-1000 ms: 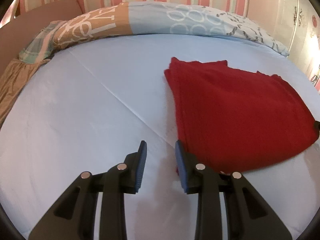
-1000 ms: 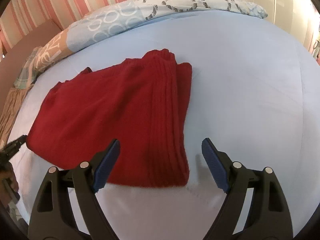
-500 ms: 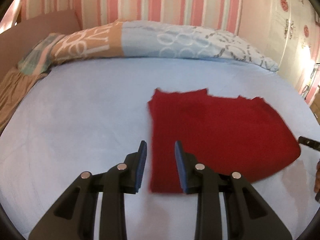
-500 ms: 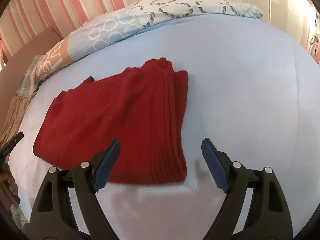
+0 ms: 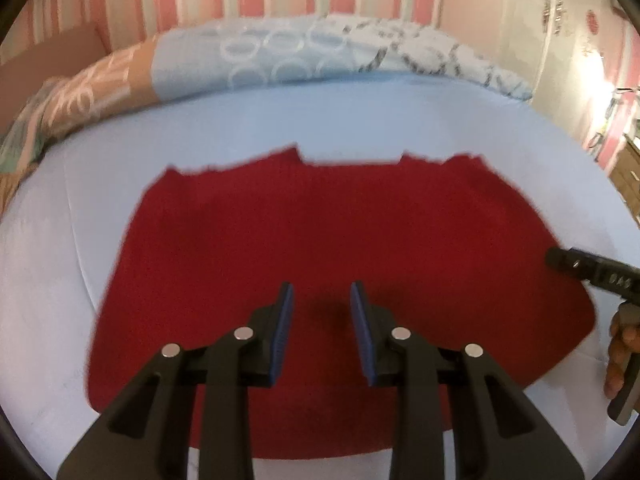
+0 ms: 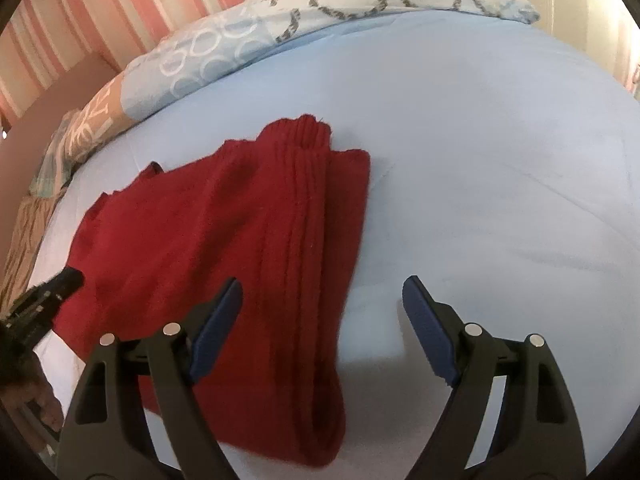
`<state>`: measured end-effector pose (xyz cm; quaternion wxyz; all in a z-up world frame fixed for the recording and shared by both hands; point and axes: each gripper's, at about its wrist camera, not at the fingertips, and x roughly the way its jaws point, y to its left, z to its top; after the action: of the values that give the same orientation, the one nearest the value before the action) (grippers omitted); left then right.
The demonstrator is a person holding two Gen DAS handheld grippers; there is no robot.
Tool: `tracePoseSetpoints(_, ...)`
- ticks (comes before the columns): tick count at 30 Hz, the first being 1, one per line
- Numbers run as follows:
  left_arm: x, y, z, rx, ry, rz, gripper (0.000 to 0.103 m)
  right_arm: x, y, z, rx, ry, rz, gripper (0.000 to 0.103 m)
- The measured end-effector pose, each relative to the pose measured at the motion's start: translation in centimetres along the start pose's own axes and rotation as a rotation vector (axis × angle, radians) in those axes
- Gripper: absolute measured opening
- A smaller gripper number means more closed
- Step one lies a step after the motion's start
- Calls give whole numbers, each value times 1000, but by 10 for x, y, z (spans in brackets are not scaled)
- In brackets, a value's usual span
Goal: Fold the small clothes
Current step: 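Move the right gripper to the folded sweater's edge and close on it, then lift the edge with the right gripper and fold it across the sweater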
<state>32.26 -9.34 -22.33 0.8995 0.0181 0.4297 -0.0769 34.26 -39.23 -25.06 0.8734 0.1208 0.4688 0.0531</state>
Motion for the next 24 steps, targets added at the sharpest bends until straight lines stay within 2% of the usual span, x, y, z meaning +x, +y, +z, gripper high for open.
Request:
tracePoseSetpoints(4, 21, 5, -18, -6, 20, 42, 31, 13, -10, 0, 48, 8, 63, 80)
tracePoseSetpoints(11, 22, 4, -29, -1, -7, 42, 33, 23, -14, 0, 62, -2, 143, 80)
tracePoseSetpoints(13, 22, 6, -28, -11, -5, 35, 33, 25, -9, 1, 33, 9, 163, 70)
tracePoseSetpoints(14, 22, 6, -28, -15, -4, 31, 33, 26, -5, 1, 20, 14, 174, 58)
tracePoseSetpoints(15, 21, 6, -28, -19, -3, 29, 33, 27, -2, 1, 10, 19, 177, 53)
tracePoseSetpoints(19, 21, 9, -26, -44, 7, 11, 33, 29, -2, 0, 42, 31, 194, 45)
tracePoseSetpoints(22, 20, 9, -26, -55, 13, 3, 34, 26, -2, 0, 35, 18, 193, 31)
tracePoseSetpoints(23, 18, 10, -25, -59, 12, 1, 34, 22, 0, 1, 22, 8, 181, 23)
tracePoseSetpoints(24, 17, 11, -25, -59, 12, 0, 34, 18, 2, 2, 14, -1, 171, 20)
